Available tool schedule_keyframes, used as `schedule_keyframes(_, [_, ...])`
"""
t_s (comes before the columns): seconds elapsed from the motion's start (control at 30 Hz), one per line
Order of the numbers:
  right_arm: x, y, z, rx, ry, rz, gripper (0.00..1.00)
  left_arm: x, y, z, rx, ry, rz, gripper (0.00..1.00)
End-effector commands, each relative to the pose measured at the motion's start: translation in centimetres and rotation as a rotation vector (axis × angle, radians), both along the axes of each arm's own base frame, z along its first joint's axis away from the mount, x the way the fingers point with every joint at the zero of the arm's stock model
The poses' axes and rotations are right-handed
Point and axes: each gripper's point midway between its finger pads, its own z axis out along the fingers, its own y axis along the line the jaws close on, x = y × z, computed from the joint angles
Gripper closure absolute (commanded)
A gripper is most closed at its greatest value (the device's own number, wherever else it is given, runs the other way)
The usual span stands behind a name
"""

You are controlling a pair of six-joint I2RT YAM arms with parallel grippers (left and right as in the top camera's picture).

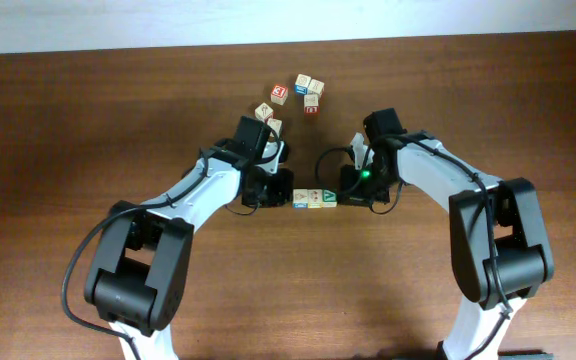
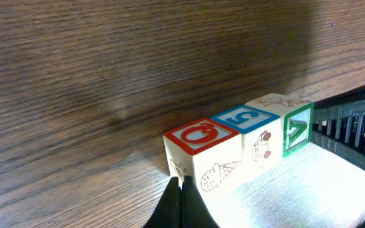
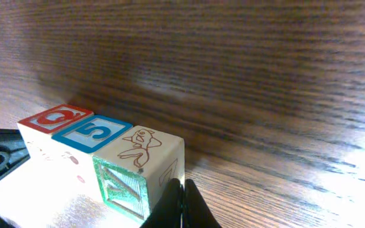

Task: Rotate 3 blocks
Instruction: 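Hold the three-block row between both grippers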

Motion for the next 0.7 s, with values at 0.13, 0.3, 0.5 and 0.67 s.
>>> schedule_keyframes(0.13, [0.5, 0.5, 0.5, 0.044, -0.025, 0.039, 0.96, 0.2, -0.7, 0.2, -0.023, 0.005, -0.005, 1.0])
schedule_keyframes(0.3, [0.7, 0.6, 1.3, 0.048, -0.05, 0.045, 0.96, 0.2, -0.7, 0.2, -0.023, 0.003, -0.008, 1.0])
schedule_keyframes(0.5, [0.8, 0.7, 2.4, 0.053, -0.075, 0.048, 0.96, 0.2, -0.7, 0.2, -0.023, 0.003, -0.008, 1.0])
schedule_keyframes(0.67, [0.8, 1.0, 3.0, 0.069, -0.084, 0.054, 0.96, 0.2, -0.7, 0.2, -0.023, 0.003, -0.008, 1.0])
